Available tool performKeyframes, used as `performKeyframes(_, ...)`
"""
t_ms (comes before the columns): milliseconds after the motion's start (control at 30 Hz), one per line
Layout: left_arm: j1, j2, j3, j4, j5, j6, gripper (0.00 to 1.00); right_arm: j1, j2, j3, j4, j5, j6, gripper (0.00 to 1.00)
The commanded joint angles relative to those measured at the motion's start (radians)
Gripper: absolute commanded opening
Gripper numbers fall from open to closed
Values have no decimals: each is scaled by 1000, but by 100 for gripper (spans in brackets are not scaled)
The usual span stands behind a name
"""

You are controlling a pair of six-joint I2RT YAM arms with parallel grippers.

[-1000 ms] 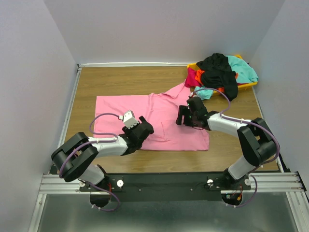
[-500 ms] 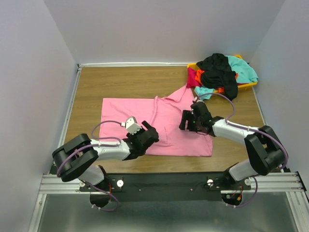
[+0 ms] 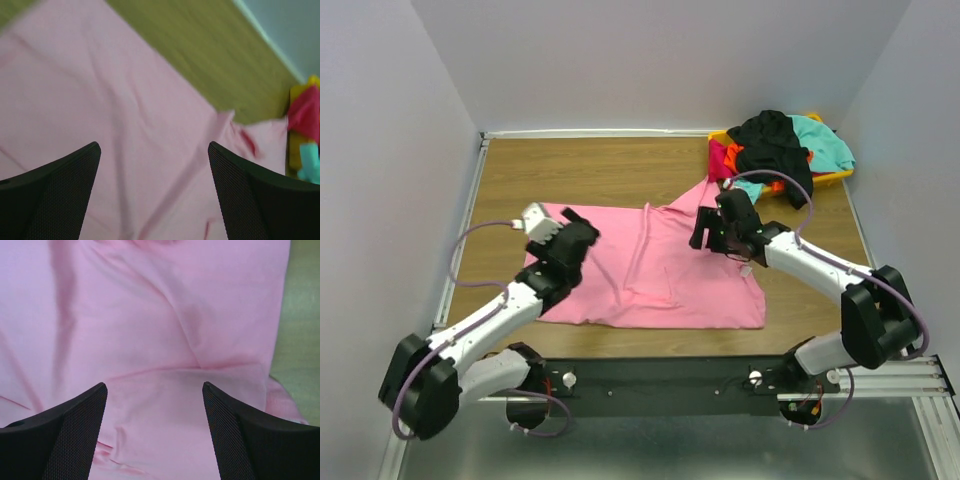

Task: Fold and stack the t-shirts
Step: Fold the tshirt

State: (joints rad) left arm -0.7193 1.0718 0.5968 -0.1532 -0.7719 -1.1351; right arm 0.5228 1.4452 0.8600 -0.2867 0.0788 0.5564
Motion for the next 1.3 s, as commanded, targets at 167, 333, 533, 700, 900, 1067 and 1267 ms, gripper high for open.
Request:
performKeyframes(167, 467, 144, 165, 242, 253, 604, 96, -24, 199, 347, -17, 111, -35, 83)
performKeyframes(333, 577, 356, 319, 254, 414, 670, 91, -119, 392, 499, -19, 47, -75, 81)
performKeyframes(533, 626, 560, 449, 218, 436, 716, 88, -222, 535, 640, -19, -31, -101, 79)
performKeyframes(700, 649, 654, 512, 204, 421, 724, 84, -265, 607, 698, -17, -105, -110, 79)
performKeyframes(900, 659, 749, 578, 115, 373, 741, 76, -268, 620, 712, -14, -139, -122, 79)
performKeyframes(1067, 681, 818, 609, 74, 356, 758, 68, -270, 598, 708, -6, -166, -128, 79)
performKeyframes(1267, 687, 892, 675, 9, 347, 788, 60, -268, 552, 674, 7, -182, -131, 80)
